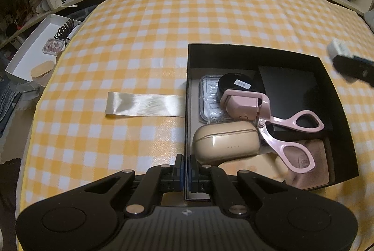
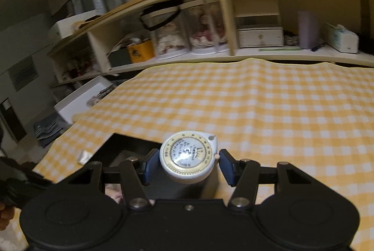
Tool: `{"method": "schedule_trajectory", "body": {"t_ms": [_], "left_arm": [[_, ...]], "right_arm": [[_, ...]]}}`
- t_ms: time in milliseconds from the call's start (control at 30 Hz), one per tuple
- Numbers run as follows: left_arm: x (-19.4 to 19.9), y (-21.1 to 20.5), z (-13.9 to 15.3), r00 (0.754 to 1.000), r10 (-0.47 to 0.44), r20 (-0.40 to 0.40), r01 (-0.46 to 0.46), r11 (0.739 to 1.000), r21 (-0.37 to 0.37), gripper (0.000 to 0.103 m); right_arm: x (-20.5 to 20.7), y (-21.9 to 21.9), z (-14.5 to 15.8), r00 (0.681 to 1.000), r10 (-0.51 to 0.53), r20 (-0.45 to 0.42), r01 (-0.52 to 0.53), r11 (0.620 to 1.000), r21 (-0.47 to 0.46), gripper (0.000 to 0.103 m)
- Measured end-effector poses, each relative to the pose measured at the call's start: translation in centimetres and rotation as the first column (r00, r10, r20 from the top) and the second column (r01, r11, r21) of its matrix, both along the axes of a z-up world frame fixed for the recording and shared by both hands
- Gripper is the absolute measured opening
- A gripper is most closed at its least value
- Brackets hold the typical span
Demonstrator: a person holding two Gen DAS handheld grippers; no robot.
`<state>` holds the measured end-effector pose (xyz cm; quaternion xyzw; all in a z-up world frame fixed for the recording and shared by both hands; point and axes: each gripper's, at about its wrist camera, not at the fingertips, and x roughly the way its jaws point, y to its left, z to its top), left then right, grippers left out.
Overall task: Organize rigid objects
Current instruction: 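Carry the tape-measure disc into the tray and release it on the black box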
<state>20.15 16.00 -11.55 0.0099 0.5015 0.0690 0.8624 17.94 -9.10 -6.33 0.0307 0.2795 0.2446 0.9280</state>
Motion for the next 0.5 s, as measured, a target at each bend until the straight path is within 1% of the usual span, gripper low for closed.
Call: {"method": "schedule_trajectory", "body": {"t_ms": [100, 233, 500], "left_arm": [[-0.1, -0.2, 0.2, 1.000, 0.000, 0.003, 0.000, 1.000, 0.002, 0.003], [-0.3, -0.7, 0.4, 1.000, -0.009, 0.000, 0.009, 1.000, 0.026, 0.003], [-0.2, -1.2, 0.4, 1.000, -0.012, -0.002, 0.012, 0.999, 0.032, 0.004]], "right_arm": [[-0.3, 1.5, -0.4, 0.999, 0.039, -0.005, -0.039, 0.999, -0.019, 0.056], [0.3, 3.0, -1.3, 0.998, 0.049, -0.024, -0.050, 0.999, -0.019, 0.056], [0.9, 4.5, -2.8, 0.995, 0.087, -0.050, -0.089, 0.995, -0.043, 0.056]]}}
